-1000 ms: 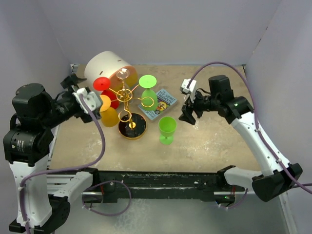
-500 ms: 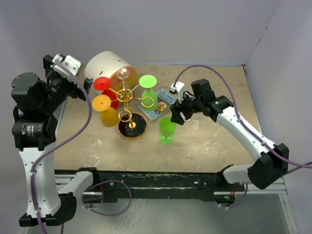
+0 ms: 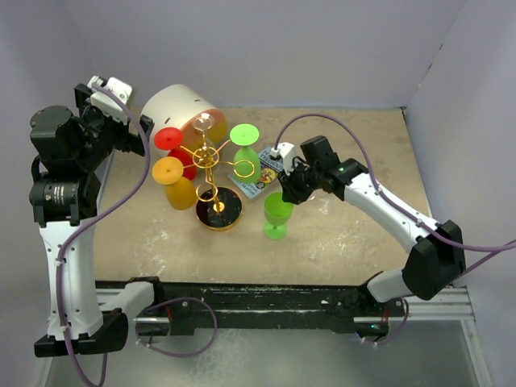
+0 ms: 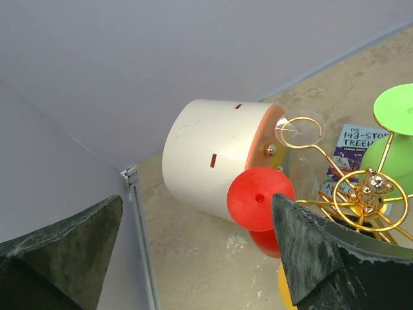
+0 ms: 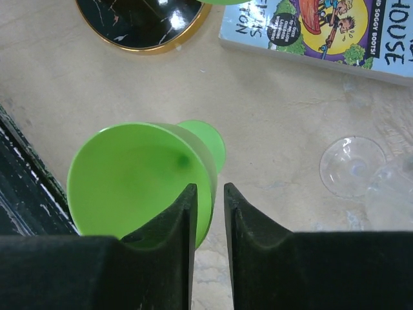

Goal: Place the wine glass upside down on the wine glass rack

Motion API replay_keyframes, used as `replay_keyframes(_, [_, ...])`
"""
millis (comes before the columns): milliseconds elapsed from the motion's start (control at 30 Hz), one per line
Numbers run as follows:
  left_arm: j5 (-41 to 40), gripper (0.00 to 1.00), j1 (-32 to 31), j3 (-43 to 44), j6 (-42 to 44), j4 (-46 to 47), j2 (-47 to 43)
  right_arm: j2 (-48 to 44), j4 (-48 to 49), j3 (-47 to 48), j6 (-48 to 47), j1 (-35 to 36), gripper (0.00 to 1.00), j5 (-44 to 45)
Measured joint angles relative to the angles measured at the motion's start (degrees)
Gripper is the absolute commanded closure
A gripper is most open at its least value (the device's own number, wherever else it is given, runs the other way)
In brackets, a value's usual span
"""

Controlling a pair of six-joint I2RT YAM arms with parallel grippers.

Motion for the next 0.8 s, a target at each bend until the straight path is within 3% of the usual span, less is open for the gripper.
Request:
replay_keyframes(133, [0.00, 0.01, 0.04, 0.09, -0.70, 0.37, 1.11, -0.11, -0.07, -0.11, 0.22, 0.07, 1.00, 0.33])
replay_keyframes(333, [-0.59, 0.01, 0.28, 1.31, -3.06, 1.05, 4.31, -4.70, -1.14, -0.35, -1.55, 0.13, 1.00, 0.37])
replay_keyframes(567, [4.35, 0.01, 0.31, 1.68, -5.84, 1.05, 5.29, -19.08, -5.70, -0.20, -8.61, -2.21, 1.00, -7.43])
replay_keyframes(800, [12.39, 0.03, 0.31, 6.40, -9.09, -0.48, 9.31, -24.85, -15.37, 7.61, -15.23, -16.09, 1.00, -16.50])
